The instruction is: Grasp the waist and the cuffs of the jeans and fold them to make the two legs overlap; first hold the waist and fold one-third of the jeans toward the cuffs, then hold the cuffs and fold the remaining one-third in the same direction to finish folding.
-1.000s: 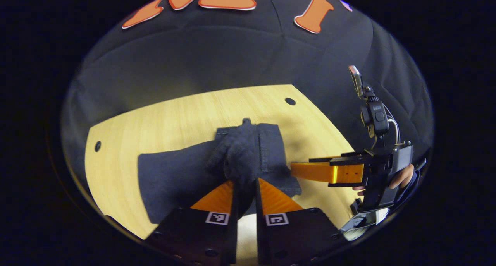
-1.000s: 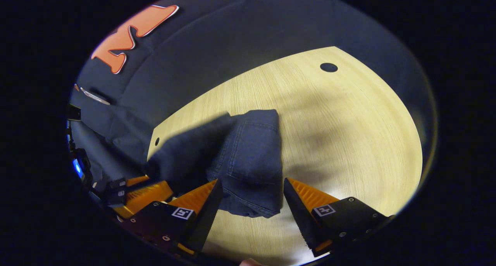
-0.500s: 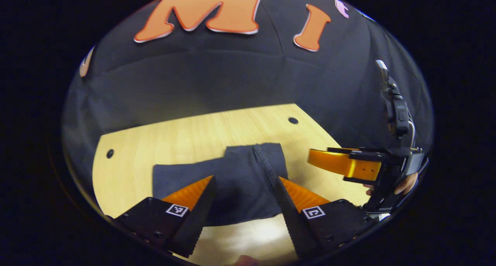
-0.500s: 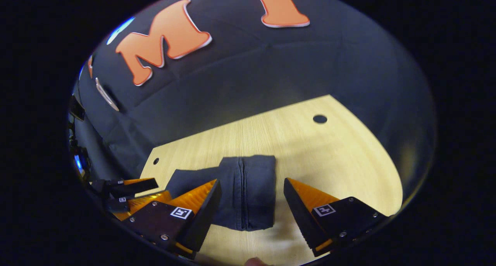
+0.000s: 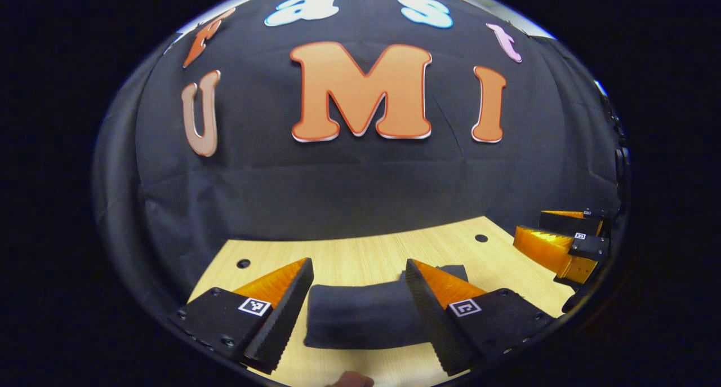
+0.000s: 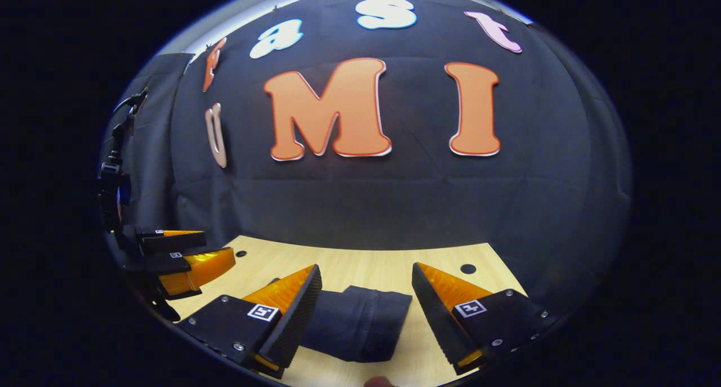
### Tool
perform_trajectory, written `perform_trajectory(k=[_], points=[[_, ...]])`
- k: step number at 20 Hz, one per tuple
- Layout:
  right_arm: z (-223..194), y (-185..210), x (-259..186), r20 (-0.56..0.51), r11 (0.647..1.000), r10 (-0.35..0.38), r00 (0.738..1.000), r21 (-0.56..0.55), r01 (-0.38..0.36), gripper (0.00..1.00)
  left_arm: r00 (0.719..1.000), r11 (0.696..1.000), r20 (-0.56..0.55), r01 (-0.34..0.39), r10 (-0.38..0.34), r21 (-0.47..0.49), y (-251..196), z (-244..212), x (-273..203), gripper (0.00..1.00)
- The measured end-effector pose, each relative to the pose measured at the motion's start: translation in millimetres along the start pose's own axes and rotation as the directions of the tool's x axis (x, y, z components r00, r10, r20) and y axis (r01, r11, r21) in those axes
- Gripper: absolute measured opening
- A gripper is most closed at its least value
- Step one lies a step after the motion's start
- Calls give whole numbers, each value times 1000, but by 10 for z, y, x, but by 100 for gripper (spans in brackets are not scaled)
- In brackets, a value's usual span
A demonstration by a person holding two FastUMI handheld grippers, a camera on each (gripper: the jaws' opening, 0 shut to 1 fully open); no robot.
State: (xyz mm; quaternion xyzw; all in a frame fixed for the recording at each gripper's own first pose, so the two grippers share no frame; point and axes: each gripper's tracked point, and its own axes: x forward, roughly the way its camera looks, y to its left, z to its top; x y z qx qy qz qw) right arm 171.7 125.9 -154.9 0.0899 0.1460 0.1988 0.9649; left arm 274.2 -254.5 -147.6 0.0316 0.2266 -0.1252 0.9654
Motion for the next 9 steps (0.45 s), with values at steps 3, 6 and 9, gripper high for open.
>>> perform_trajectory(k=[3, 6, 9], points=[[129, 142, -194, 44, 1000, -8, 999, -5, 8, 98, 997, 1000, 75, 6, -5, -7, 62, 102, -57, 99], [336, 315, -467, 125, 999, -26, 992, -20, 28, 97, 991, 1000, 134, -10, 9, 3, 86, 80, -103, 98], [478, 580, -754, 210, 996, -13, 978, -88, 32, 97, 983, 999, 179, -32, 26, 28, 41, 82, -108, 98]])
